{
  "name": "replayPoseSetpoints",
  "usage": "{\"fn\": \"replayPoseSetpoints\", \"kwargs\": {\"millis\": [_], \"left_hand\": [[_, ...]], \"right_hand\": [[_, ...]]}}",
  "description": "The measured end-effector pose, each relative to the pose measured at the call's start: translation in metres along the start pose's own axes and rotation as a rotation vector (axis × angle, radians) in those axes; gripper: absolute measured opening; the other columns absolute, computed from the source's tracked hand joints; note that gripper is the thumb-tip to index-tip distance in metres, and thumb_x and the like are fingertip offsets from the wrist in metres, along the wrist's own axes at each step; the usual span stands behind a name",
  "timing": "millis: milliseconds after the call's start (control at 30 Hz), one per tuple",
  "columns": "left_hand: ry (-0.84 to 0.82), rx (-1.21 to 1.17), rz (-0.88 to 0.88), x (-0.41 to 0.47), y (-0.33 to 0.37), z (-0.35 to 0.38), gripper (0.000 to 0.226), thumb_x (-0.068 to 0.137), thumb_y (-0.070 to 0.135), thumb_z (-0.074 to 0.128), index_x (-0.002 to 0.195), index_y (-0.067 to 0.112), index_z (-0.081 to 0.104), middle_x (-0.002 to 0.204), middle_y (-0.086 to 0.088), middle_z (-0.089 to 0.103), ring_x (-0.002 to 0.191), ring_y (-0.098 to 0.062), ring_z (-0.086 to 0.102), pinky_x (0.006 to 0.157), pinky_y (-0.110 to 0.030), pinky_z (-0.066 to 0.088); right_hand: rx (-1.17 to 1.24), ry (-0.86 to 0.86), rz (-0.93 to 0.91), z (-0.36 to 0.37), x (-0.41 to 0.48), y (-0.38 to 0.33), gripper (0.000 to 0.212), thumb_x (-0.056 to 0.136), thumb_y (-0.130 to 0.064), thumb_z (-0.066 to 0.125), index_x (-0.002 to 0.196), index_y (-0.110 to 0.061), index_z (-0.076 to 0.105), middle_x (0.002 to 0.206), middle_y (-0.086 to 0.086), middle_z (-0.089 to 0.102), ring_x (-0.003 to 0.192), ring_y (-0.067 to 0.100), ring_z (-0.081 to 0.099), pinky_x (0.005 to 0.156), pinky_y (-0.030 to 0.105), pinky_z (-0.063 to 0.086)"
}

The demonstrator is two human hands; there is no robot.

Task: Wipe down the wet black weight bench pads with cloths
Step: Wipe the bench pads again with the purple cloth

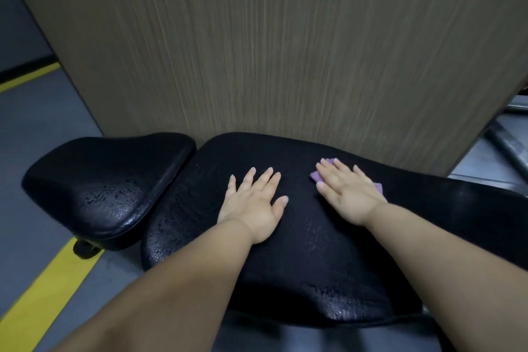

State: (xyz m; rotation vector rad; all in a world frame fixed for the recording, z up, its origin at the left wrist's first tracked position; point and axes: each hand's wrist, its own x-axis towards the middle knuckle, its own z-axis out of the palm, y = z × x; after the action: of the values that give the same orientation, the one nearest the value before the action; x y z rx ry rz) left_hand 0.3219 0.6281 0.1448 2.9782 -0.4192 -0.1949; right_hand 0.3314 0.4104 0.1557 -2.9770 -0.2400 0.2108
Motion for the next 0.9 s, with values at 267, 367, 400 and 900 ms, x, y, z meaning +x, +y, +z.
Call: {"fn": "replayPoseSetpoints", "kwargs": {"millis": [267,367,400,900], "left_hand": [[-0.01,0.004,-0.011,-0.003,0.002,-0.002,0.059,0.101,0.054,0.012,0.156,0.033,0.001,0.162,0.016,-0.006,0.149,-0.014,-0.011,0.12,-0.046,-0.008],[-0.01,0.005,-0.017,-0.007,0.003,-0.003,0.059,0.102,0.054,0.012,0.156,0.033,0.001,0.162,0.015,-0.006,0.149,-0.014,-0.01,0.121,-0.045,-0.007],[-0.011,0.005,-0.018,-0.007,0.004,-0.003,0.059,0.102,0.053,0.012,0.156,0.033,0.001,0.162,0.015,-0.006,0.149,-0.014,-0.01,0.121,-0.045,-0.007],[0.017,0.013,-0.021,-0.004,0.005,-0.001,0.058,0.102,0.053,0.013,0.155,0.035,0.002,0.162,0.016,-0.005,0.15,-0.014,-0.009,0.121,-0.044,-0.006]], "right_hand": [[-0.031,0.05,-0.189,0.029,-0.142,-0.027,0.082,0.087,-0.067,-0.01,0.152,-0.026,0.019,0.158,-0.014,0.009,0.147,0.009,0.004,0.115,0.028,-0.002],[-0.125,0.115,-0.174,0.039,-0.17,-0.021,0.057,0.101,-0.053,0.015,0.147,-0.026,0.035,0.154,-0.011,0.03,0.143,0.01,0.026,0.109,0.032,0.015],[-0.119,0.114,-0.172,0.04,-0.174,-0.019,0.054,0.102,-0.051,0.016,0.147,-0.027,0.034,0.153,-0.013,0.031,0.142,0.01,0.027,0.108,0.032,0.017],[-0.02,0.011,-0.01,0.007,-0.097,0.021,0.055,0.102,-0.047,0.017,0.153,-0.032,0.006,0.159,-0.018,-0.002,0.145,0.002,-0.01,0.118,0.03,-0.005]]}}
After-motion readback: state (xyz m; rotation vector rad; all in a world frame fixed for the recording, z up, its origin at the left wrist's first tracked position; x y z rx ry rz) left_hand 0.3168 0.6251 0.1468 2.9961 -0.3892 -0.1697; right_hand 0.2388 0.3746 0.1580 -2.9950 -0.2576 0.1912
